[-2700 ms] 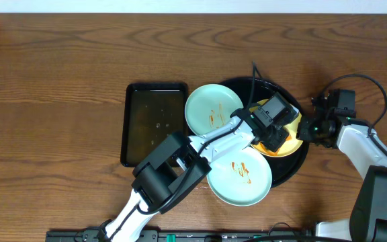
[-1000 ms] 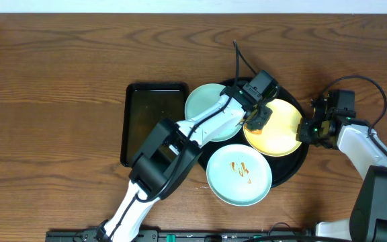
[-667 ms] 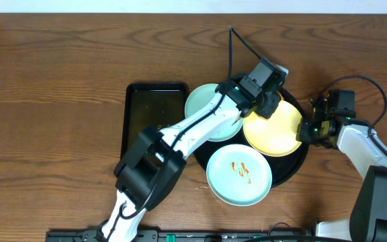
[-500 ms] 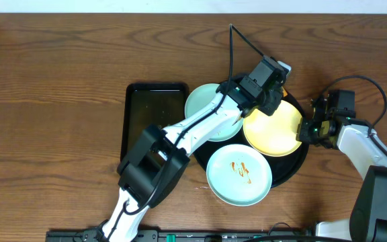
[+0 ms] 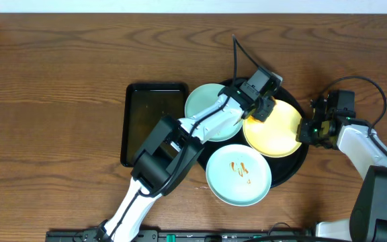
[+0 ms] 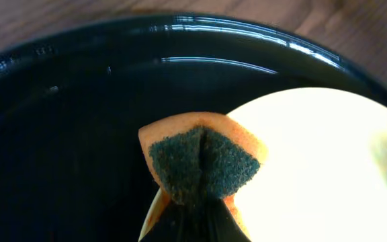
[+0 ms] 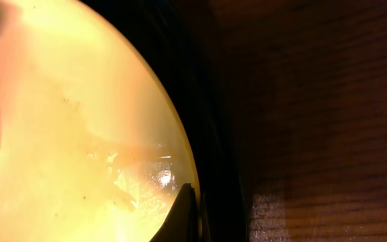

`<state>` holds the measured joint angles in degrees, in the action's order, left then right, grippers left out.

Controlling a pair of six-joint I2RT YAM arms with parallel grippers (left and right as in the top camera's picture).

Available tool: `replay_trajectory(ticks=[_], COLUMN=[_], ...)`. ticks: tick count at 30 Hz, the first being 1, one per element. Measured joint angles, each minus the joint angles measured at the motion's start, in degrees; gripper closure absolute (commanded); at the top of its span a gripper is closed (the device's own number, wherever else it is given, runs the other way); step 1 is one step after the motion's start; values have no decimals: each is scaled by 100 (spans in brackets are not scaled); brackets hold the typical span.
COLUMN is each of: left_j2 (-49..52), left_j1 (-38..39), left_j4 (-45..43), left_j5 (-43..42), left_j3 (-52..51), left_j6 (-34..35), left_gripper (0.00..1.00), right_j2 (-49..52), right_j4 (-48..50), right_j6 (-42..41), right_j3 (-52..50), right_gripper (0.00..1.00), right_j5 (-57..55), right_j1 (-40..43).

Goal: Clean dirty plates on tray and stack at the side
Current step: 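Scrub the yellow plate with the sponge while right gripper holds it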

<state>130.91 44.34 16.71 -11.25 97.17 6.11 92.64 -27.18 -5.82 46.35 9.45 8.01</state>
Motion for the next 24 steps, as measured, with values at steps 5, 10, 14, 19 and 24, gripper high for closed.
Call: replay_trajectory(ticks=[5, 10, 14, 19, 24], left_j2=[-79, -258, -664, -1204, -1172], left_j1=[-44, -48, -31, -33, -31], left_j4=[525, 979, 964, 1014, 1346], left_j5=[-640, -1355, -1386, -1014, -802], left_j3=[4, -24, -33, -31, -44], left_j6=[0, -2, -2, 127, 398], left_gripper=[93, 93, 93, 93, 93], right_j2=[0, 0, 0, 0, 0], right_j4=[-44, -44, -44, -44, -44], right_j6=[0, 0, 2, 0, 0], right_j3=[0, 0, 0, 0, 0], right_gripper=[99, 99, 99, 99, 99], right_j5=[-2, -2, -2, -2, -11], right_j1=[0, 0, 0, 0, 0])
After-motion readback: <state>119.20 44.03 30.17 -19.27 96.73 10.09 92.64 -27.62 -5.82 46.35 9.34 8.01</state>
